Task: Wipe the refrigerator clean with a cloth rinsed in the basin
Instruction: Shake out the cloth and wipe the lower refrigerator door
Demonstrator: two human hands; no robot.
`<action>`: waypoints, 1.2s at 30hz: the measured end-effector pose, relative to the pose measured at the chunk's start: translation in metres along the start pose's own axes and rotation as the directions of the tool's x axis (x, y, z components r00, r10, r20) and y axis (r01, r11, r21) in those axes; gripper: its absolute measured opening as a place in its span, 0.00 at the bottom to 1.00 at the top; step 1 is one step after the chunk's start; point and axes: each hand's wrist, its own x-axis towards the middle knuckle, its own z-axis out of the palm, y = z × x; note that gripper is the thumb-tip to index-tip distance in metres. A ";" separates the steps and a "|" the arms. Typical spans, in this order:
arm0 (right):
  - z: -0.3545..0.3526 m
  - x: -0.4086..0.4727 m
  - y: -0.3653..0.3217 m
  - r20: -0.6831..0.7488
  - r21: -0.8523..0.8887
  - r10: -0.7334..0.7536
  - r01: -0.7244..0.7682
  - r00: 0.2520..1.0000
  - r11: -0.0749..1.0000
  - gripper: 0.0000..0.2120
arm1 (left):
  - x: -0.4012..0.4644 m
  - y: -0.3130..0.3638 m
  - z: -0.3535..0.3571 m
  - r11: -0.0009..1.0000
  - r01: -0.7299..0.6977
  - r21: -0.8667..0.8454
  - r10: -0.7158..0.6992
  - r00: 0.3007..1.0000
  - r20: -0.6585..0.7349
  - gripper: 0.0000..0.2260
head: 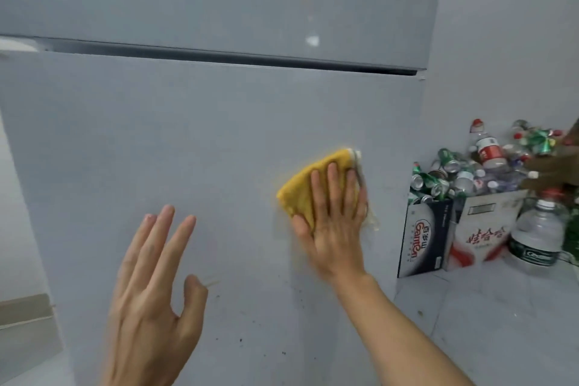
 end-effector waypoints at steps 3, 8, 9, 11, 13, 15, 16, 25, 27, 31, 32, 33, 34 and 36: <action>-0.008 0.018 0.062 -0.007 0.106 0.391 -0.388 0.921 0.916 0.37 | 0.000 -0.002 0.004 0.998 -0.029 0.049 0.029 1.000 -0.011 0.29; -0.012 0.007 0.070 0.143 0.376 0.883 -0.850 0.448 0.370 0.33 | -0.002 -0.019 -0.006 0.987 0.032 0.159 -0.018 0.996 -0.086 0.29; -0.010 0.000 0.059 0.146 0.357 0.901 -0.871 0.409 0.338 0.34 | -0.002 -0.023 -0.011 0.982 0.051 0.181 -0.029 0.992 -0.121 0.27; -0.004 -0.009 0.030 0.134 0.323 0.898 -0.875 0.419 0.361 0.36 | -0.002 -0.030 -0.020 0.970 0.133 0.202 -0.082 0.966 -0.244 0.17; 0.004 -0.011 -0.004 0.129 0.302 0.866 -0.851 0.484 0.430 0.38 | -0.003 -0.038 -0.031 0.953 0.235 0.191 -0.163 0.929 -0.334 0.09; 0.012 -0.014 -0.043 0.099 0.277 0.815 -0.803 0.570 0.528 0.38 | -0.003 -0.047 -0.042 0.935 0.322 0.151 -0.253 0.900 -0.356 0.13; 0.015 -0.014 -0.063 0.075 0.261 0.786 -0.773 0.614 0.578 0.38 | -0.004 -0.052 -0.047 0.926 0.355 0.126 -0.292 0.888 -0.355 0.15; 0.044 -0.049 -0.268 0.099 0.107 0.023 -0.033 0.995 0.994 0.33 | -0.002 -0.067 -0.090 0.956 0.292 0.033 -0.251 0.868 -0.428 0.13; 0.052 -0.055 -0.299 0.139 0.103 -0.194 0.180 0.971 0.978 0.36 | -0.004 -0.066 -0.089 0.955 0.292 0.041 -0.253 0.884 -0.393 0.16; 0.056 -0.067 -0.307 0.305 0.148 -0.492 0.470 0.816 0.870 0.46 | -0.011 -0.067 -0.081 0.970 0.215 0.111 -0.171 0.934 -0.313 0.16; 0.052 -0.067 -0.293 0.291 0.154 -0.542 0.521 0.788 0.840 0.45 | -0.013 -0.065 -0.077 0.976 0.182 0.120 -0.142 0.948 -0.286 0.14; 0.047 -0.066 -0.277 0.245 0.174 -0.561 0.533 0.791 0.828 0.42 | -0.016 -0.065 -0.074 0.978 0.161 0.129 -0.123 0.957 -0.264 0.12; 0.042 -0.066 -0.257 0.185 0.202 -0.534 0.500 0.825 0.842 0.38 | -0.019 -0.063 -0.072 0.978 0.159 0.133 -0.123 0.961 -0.247 0.12; 0.032 -0.063 -0.210 0.107 0.196 -0.439 0.414 0.892 0.889 0.32 | -0.021 -0.062 -0.065 0.980 0.157 0.120 -0.129 0.967 -0.219 0.14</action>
